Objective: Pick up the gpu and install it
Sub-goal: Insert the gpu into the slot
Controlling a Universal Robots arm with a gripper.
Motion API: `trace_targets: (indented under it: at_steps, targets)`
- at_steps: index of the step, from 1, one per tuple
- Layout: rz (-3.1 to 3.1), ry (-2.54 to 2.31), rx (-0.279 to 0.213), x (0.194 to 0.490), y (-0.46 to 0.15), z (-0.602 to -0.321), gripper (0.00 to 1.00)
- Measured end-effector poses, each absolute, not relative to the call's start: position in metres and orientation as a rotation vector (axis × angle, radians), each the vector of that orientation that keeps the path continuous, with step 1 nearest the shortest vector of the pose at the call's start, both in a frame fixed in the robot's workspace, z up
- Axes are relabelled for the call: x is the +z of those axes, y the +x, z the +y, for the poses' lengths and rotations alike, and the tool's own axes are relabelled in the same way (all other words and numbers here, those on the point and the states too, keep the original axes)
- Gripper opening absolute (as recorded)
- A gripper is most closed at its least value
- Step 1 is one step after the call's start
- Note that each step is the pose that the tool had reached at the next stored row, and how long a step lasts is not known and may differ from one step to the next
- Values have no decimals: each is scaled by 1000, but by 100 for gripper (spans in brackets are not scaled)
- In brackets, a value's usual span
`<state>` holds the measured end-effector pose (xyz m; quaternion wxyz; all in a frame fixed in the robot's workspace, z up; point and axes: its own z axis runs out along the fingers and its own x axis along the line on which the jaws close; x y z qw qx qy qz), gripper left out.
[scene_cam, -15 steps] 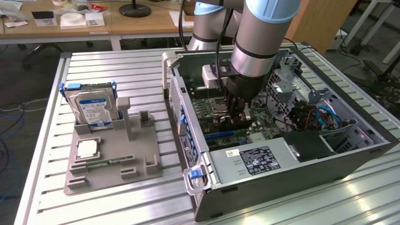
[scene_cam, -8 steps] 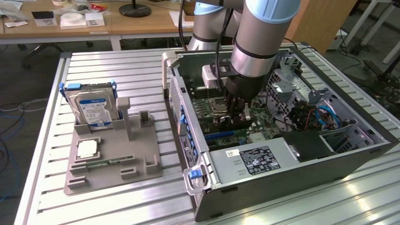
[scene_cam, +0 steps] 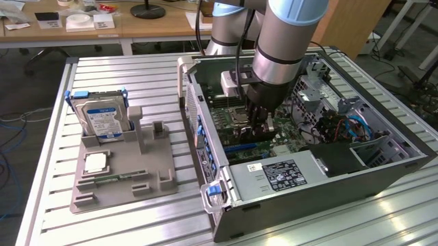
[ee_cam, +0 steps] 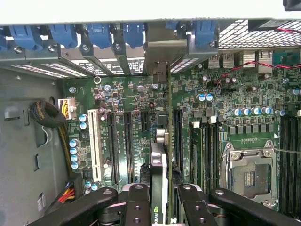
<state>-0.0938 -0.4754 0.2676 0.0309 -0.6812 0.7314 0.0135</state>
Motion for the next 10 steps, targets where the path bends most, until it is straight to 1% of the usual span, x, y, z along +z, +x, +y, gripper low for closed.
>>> trace_targets:
  at_steps: [10]
  targets:
    - [2254,-2099,42,267,-94,-475,27]
